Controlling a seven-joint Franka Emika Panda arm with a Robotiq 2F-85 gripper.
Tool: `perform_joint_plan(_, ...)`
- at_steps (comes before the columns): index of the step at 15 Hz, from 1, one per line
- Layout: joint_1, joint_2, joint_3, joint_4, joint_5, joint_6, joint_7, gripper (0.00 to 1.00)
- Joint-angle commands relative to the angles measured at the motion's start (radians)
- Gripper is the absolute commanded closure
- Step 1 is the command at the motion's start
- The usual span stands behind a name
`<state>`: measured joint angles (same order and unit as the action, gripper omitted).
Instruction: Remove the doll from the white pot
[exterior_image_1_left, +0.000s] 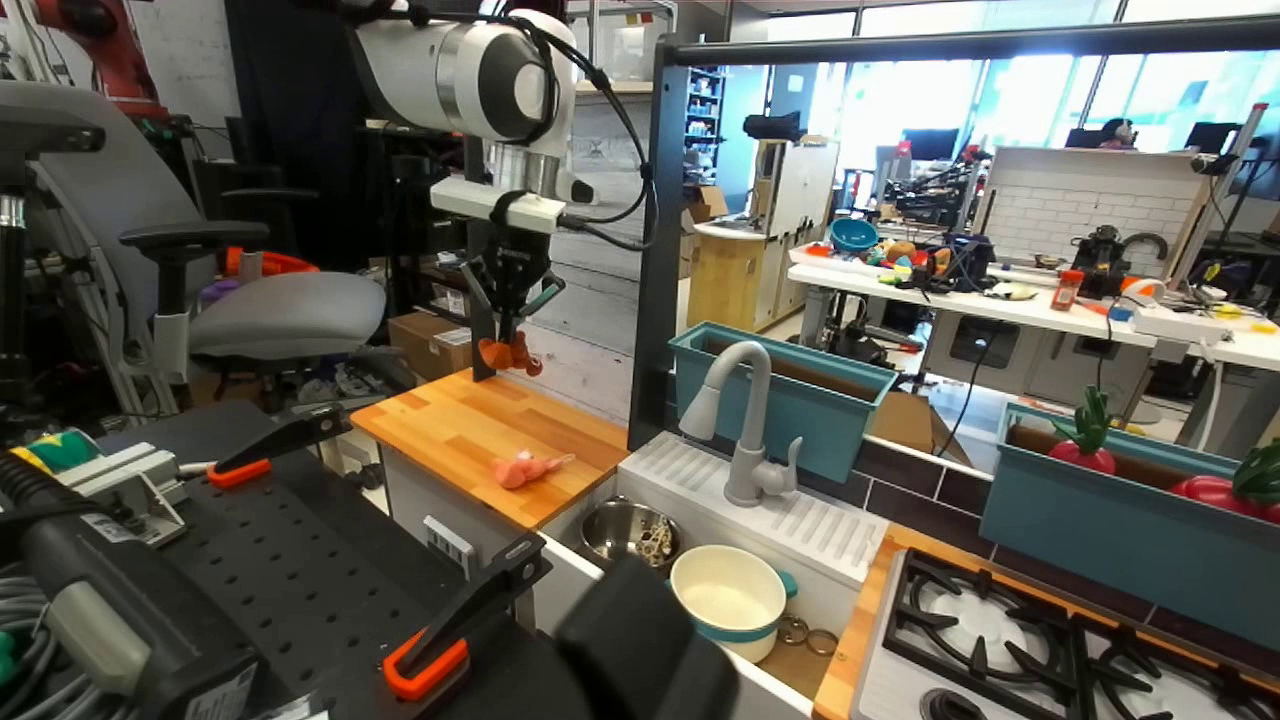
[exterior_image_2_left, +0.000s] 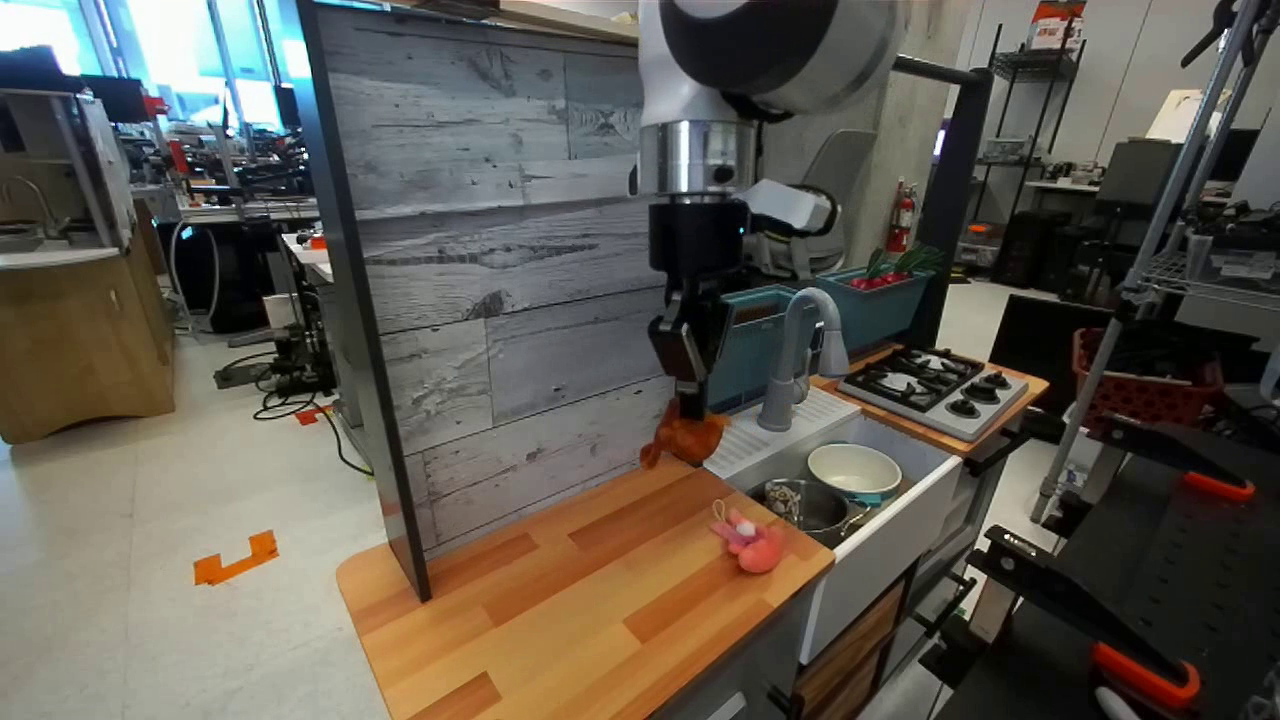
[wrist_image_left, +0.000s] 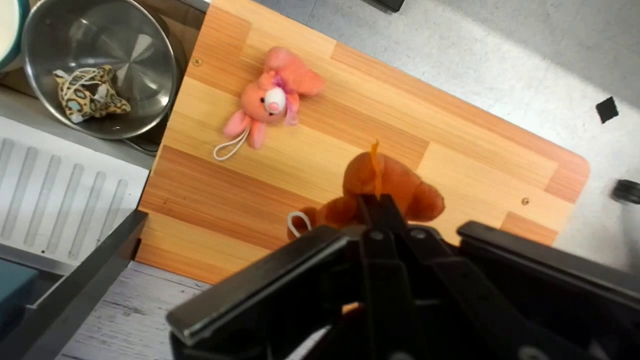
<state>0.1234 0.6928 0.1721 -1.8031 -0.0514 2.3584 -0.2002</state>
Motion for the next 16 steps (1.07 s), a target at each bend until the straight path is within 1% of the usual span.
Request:
perform_joint_plan(1,0.07,0.107,-0.038,0.152,-0.061,-0.112,0.032,1.0)
perform_joint_plan(2,0.088,0.126,-0.05,0.175,-0.083,-0.129,0.039,1.0)
perform_joint_plan(4,0.115,0.148,-0.063,0.178,-0.124,-0.109,0.052,1.0)
perform_joint_plan(6,0.128,0.155,-0.064,0.143,-0.15,-0.061,0.059,1.0)
perform_joint_plan(8,0.123,0.168,-0.045,0.121,-0.139,-0.066,0.051,1.0)
perform_joint_plan(11,0.123,0.195,-0.03,0.122,-0.123,-0.07,0.05,1.0)
perform_joint_plan(16,0.133,0.24,-0.041,0.13,-0.146,-0.023,0.051,1.0)
